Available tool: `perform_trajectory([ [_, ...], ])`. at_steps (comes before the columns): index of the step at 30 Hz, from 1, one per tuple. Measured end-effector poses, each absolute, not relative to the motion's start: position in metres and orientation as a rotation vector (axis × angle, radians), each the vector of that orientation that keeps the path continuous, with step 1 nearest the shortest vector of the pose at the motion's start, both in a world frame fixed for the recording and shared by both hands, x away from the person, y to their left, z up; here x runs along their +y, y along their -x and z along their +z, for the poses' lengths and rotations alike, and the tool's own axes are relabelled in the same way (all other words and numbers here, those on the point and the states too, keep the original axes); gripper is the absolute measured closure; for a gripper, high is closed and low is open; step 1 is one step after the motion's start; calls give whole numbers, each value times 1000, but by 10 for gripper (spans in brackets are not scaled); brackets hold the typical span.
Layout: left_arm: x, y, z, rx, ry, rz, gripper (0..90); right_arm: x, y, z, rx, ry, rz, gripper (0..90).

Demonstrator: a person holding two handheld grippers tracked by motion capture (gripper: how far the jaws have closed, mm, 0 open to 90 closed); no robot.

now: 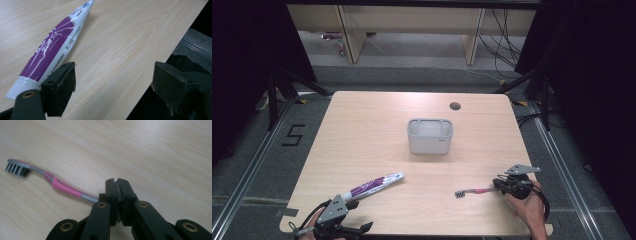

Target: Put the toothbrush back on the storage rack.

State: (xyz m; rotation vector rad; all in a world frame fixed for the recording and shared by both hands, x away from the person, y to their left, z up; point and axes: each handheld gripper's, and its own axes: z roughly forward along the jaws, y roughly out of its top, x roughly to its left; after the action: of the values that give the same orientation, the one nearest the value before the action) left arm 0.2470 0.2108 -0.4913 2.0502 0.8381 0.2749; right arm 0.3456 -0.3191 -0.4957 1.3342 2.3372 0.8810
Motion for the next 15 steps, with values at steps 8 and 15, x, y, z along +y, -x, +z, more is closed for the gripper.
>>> perform_trajectory([
  [8, 212, -248, -490, 838, -2070, 273, 184, -324, -331, -494, 2377, -1317, 881, 865],
  [15, 213, -249, -490, 835, -2083, 282, 184, -326, -317, -495, 2358, -1340, 922, 858],
])
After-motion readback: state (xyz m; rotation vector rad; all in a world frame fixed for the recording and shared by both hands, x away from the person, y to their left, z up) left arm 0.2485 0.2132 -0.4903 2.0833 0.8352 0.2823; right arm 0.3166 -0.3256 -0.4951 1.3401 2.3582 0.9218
